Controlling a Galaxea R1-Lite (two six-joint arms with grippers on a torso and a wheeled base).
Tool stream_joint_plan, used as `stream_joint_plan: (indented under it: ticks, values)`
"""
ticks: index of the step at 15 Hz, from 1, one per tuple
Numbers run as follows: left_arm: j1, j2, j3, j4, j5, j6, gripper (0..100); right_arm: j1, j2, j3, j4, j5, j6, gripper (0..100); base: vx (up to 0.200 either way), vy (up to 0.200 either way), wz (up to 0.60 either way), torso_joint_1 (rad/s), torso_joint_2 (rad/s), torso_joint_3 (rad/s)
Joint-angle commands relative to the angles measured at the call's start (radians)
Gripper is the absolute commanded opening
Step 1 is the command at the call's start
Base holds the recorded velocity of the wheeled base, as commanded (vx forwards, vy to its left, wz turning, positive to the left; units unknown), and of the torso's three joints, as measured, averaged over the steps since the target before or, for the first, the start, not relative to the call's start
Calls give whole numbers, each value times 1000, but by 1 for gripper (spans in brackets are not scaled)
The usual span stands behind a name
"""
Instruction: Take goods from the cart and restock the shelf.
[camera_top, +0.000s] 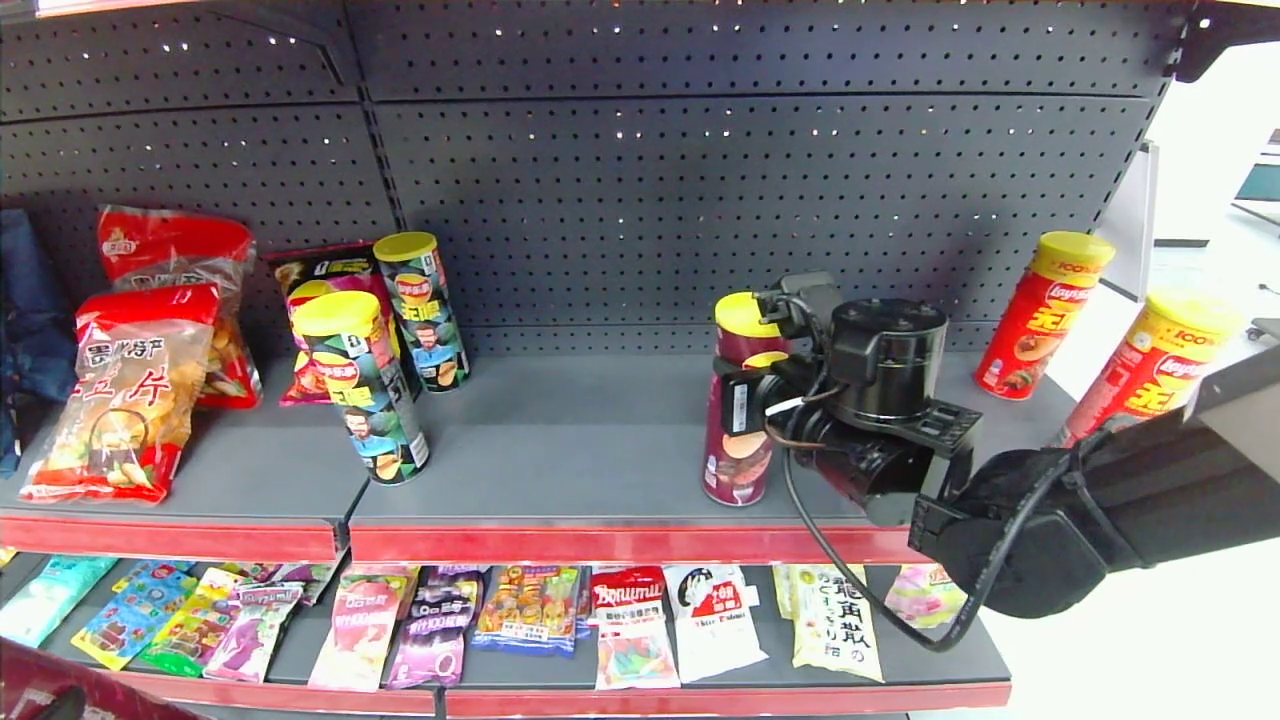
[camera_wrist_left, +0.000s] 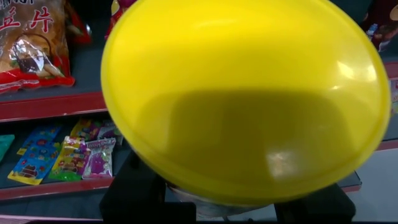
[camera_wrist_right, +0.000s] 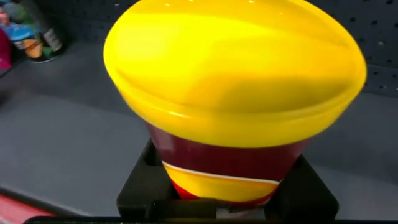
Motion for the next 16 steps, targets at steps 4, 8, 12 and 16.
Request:
stream_joint_plan:
  ticks: [4,8,12,16]
  values:
    - [0,2,-1,0,0,0,0,19,7,28,-28,0,0,0,0,0,0,0,0,0]
    - [0,2,-1,0,0,0,0,25,12,67,-66,6,-17,0,0,0,0,0,0,0]
    - [0,4,1,0,0,0,0,36,10,68,-66,6,-17,0,0,0,0,0,0,0]
    - [0,1,3,0,0,0,0,56,5,84,-69,0,-37,0,0,0,0,0,0,0]
